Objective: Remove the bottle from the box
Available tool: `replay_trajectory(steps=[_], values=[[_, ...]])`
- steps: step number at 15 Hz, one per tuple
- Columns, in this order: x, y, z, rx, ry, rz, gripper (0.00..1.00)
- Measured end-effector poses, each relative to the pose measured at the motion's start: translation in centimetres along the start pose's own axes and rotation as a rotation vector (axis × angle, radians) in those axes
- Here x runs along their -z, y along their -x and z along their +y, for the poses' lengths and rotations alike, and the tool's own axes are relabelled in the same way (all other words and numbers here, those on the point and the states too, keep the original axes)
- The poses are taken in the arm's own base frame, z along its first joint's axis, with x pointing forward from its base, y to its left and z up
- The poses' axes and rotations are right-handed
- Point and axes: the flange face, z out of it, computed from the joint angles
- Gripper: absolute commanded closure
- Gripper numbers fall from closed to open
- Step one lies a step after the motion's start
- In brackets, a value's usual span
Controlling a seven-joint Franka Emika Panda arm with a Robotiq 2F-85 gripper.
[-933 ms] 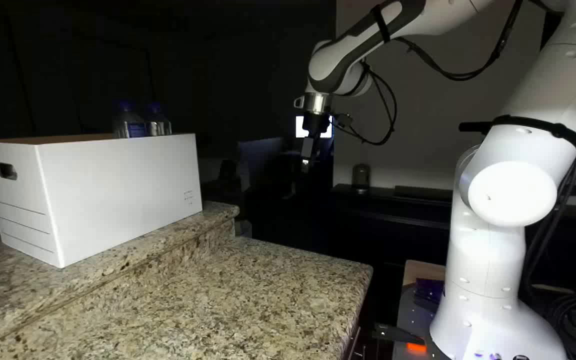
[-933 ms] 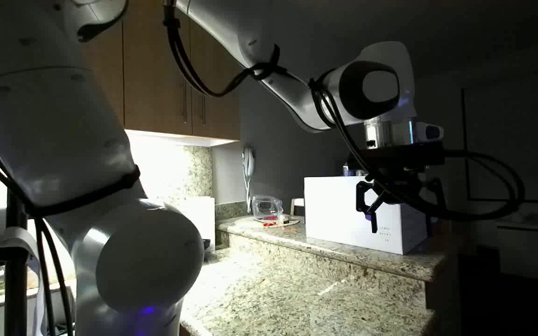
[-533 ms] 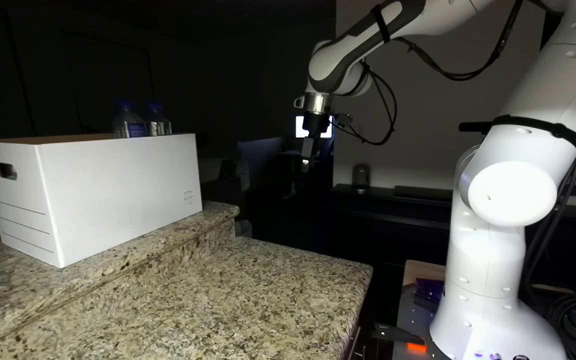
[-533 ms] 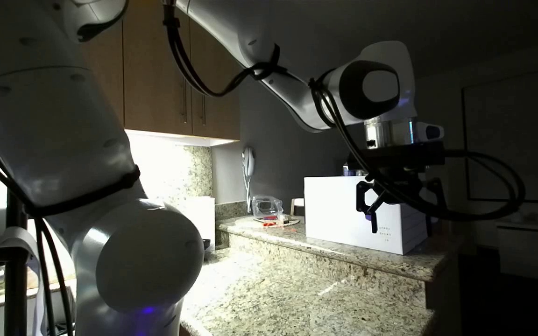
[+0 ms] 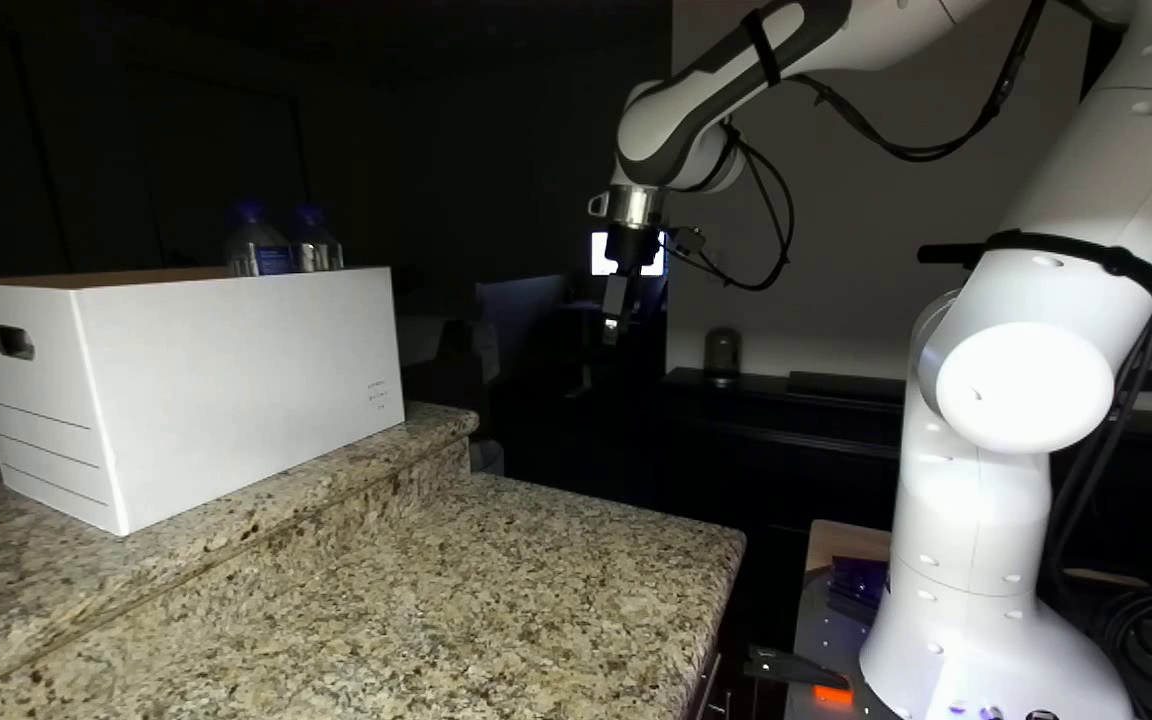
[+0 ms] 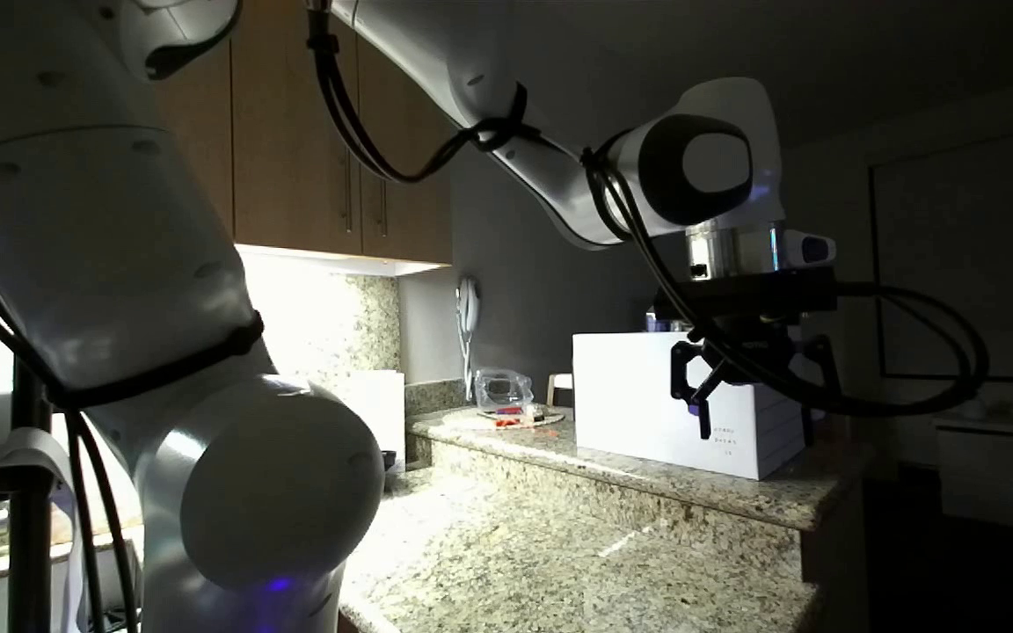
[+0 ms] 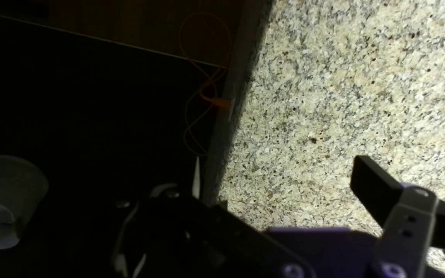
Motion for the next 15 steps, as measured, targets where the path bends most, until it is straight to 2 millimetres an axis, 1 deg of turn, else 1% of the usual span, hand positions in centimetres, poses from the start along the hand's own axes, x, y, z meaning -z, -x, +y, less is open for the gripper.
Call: replay_trajectory(steps=[10, 14, 15], values=[[0.2, -0.2, 0.1, -0.002, 0.014, 0.013, 0.0], [0.9, -1.1, 0.5, 0.06, 0.087, 0.095, 0.0], [1.2, -1.9, 0.4, 0.093, 0.092, 0.109, 0.0]])
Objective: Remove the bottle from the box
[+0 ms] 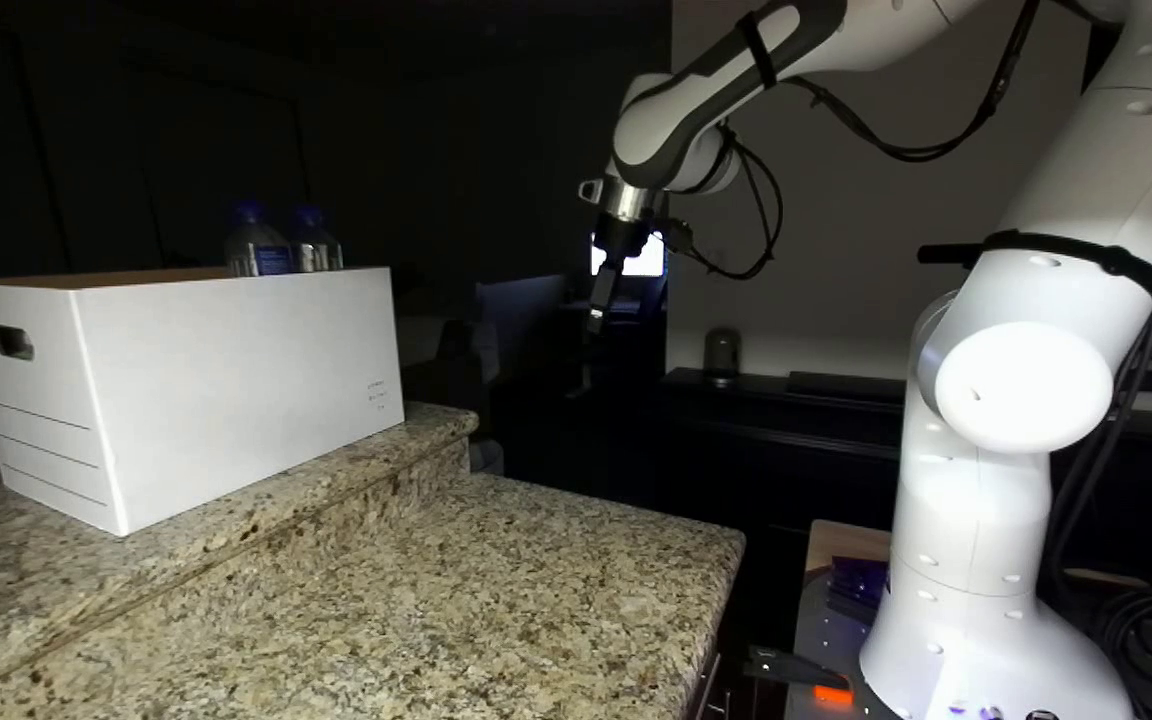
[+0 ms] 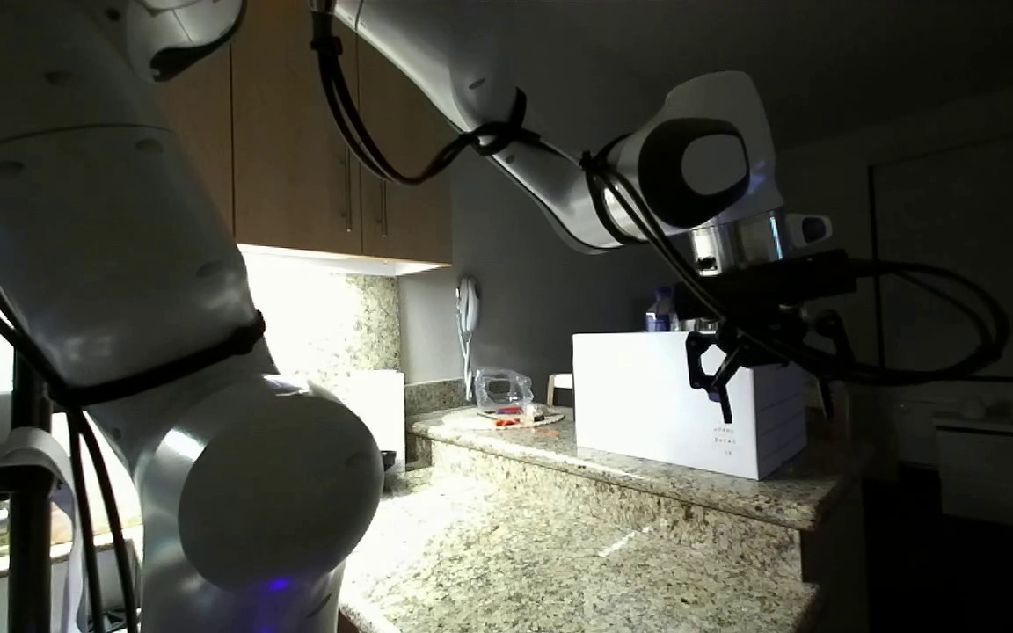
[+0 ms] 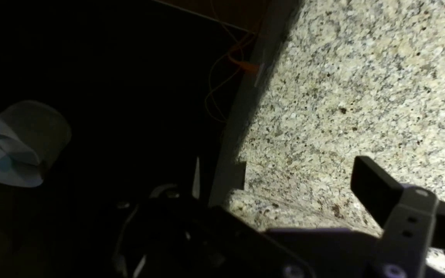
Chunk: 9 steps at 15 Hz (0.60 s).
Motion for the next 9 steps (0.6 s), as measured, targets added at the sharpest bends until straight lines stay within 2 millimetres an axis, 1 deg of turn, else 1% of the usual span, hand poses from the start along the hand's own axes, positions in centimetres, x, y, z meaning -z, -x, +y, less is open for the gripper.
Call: replay_trajectory(steps=[1, 3, 6, 9], values=[[0.7, -2.0, 0.1, 0.033, -0.001, 0.023, 0.0], [1.6, -6.8, -0.4, 0.1, -0.032, 0.052, 0.0], [2.0, -13.6, -2.4, 0.201, -0.112, 0.03, 0.0], [2.3, -19.2, -4.7, 0.287, -0.149, -0.04, 0.0]])
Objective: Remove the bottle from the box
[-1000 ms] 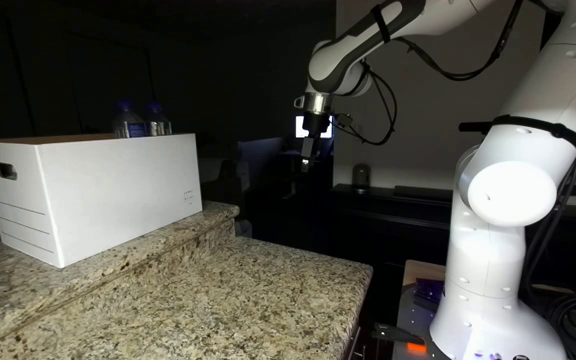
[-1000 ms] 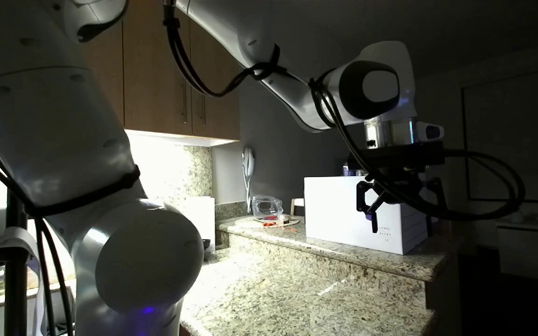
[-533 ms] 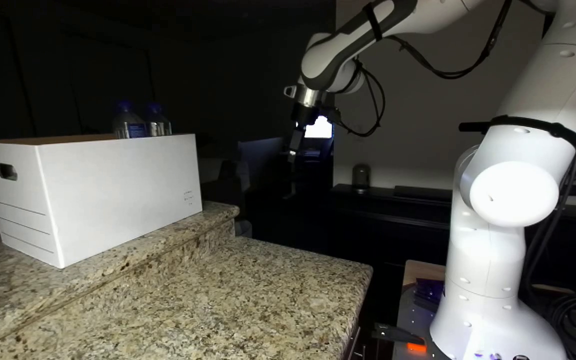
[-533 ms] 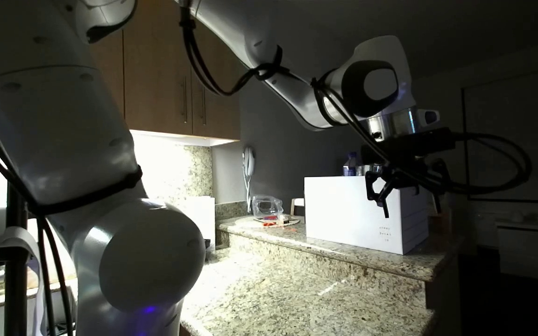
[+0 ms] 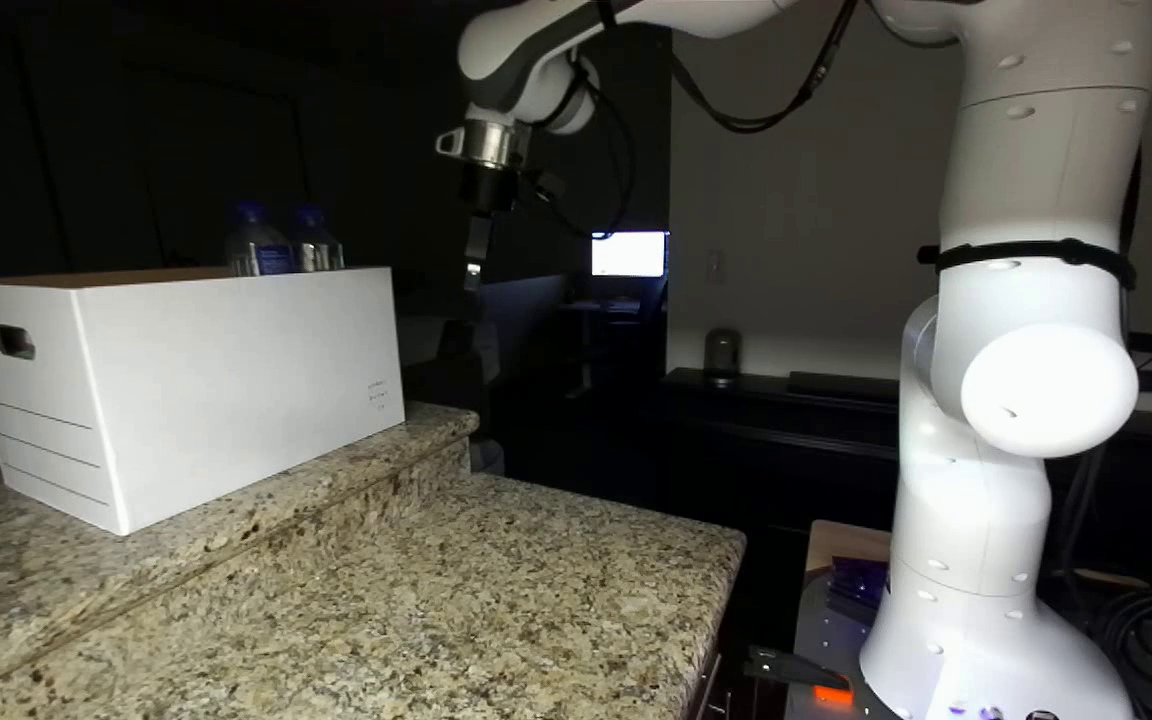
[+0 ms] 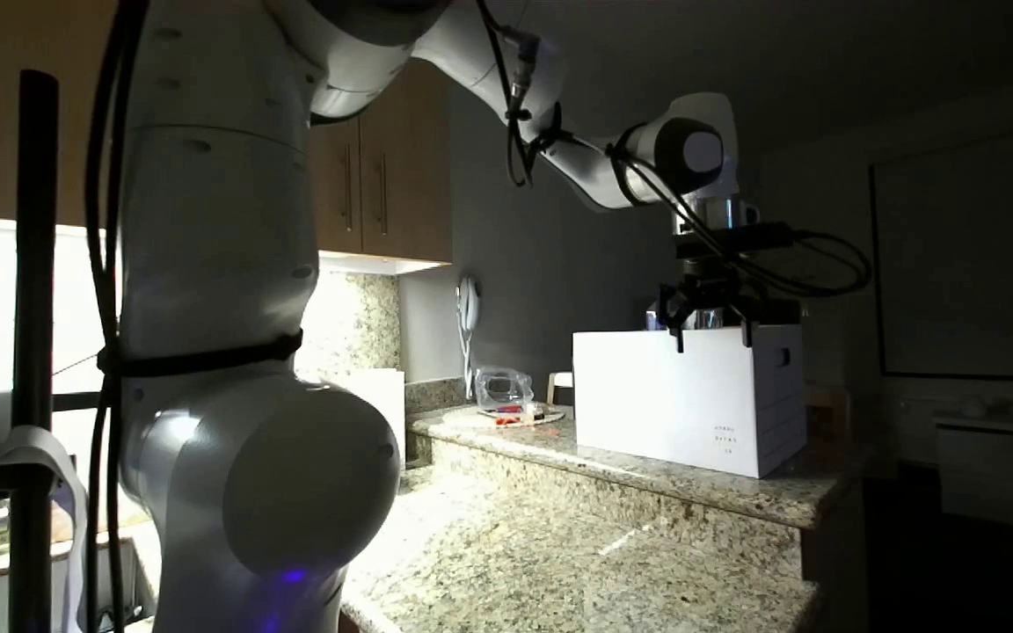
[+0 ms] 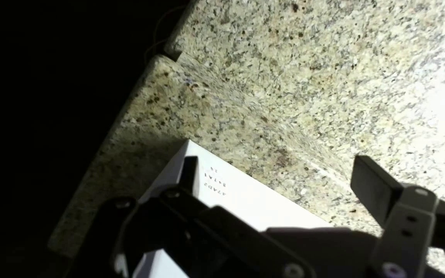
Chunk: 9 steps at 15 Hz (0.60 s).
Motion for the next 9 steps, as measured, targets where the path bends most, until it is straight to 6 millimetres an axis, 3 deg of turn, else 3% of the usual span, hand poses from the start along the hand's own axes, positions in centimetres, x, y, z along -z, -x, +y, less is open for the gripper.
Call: replay_trajectory(steps=[3, 9], values=[[2.4, -4.0, 0.2, 0.048, 0.039, -0.089, 0.0], [11.7, -8.3, 0.0, 0.003, 0.141, -0.153, 0.0]])
